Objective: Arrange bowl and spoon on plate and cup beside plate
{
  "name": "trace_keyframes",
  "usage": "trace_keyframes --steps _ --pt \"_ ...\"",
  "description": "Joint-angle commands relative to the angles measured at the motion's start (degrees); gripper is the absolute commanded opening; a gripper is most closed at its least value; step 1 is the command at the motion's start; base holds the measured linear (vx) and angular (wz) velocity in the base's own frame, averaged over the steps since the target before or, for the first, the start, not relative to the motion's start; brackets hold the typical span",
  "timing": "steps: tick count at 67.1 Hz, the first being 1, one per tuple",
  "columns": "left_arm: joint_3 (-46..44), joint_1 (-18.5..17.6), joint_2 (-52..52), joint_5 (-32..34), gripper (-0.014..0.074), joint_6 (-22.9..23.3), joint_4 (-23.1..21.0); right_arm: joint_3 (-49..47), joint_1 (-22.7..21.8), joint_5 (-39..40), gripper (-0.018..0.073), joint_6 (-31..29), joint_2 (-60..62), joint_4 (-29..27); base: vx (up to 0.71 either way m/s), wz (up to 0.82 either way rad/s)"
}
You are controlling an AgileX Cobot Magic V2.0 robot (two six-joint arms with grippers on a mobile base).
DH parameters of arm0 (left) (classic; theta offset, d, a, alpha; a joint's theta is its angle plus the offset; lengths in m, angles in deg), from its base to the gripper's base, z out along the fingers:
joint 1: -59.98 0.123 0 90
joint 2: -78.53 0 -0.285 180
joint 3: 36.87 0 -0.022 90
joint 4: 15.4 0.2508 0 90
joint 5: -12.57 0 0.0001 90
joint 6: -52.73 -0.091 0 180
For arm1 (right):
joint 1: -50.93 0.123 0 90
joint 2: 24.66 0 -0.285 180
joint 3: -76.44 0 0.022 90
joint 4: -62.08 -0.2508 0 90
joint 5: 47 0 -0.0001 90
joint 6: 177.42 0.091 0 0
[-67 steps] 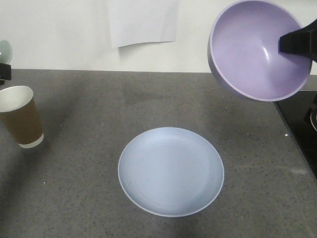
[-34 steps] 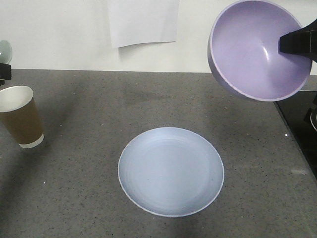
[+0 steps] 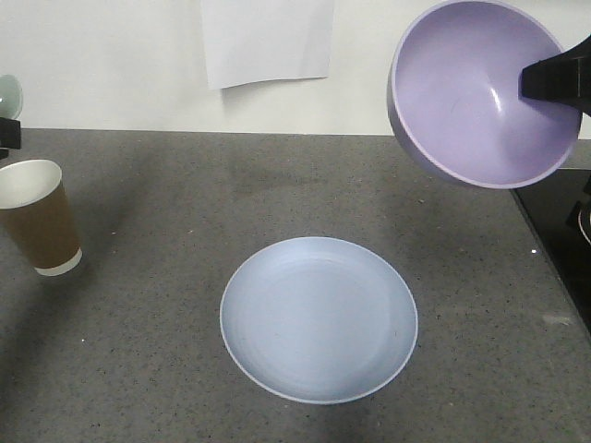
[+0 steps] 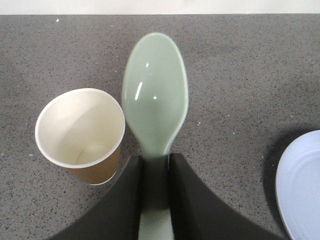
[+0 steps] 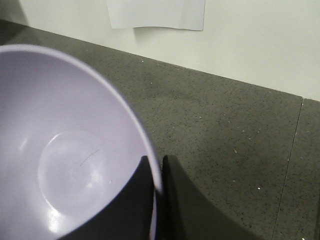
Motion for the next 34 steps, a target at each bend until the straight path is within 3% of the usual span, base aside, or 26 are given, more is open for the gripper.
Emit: trace_keyframes --steps 1,34 --pt "-1.32 -0.21 1.02 3.44 -0.0006 0.57 -0.79 -1.79 -0.35 3.46 -0.0004 -0.34 1.14 -1.51 0.00 0.00" --pt "-1.32 -0.21 1.02 3.44 -0.0006 0.57 -0.79 -1.79 -0.35 3.46 -0.0004 -0.34 1.14 -1.51 0.00 0.00"
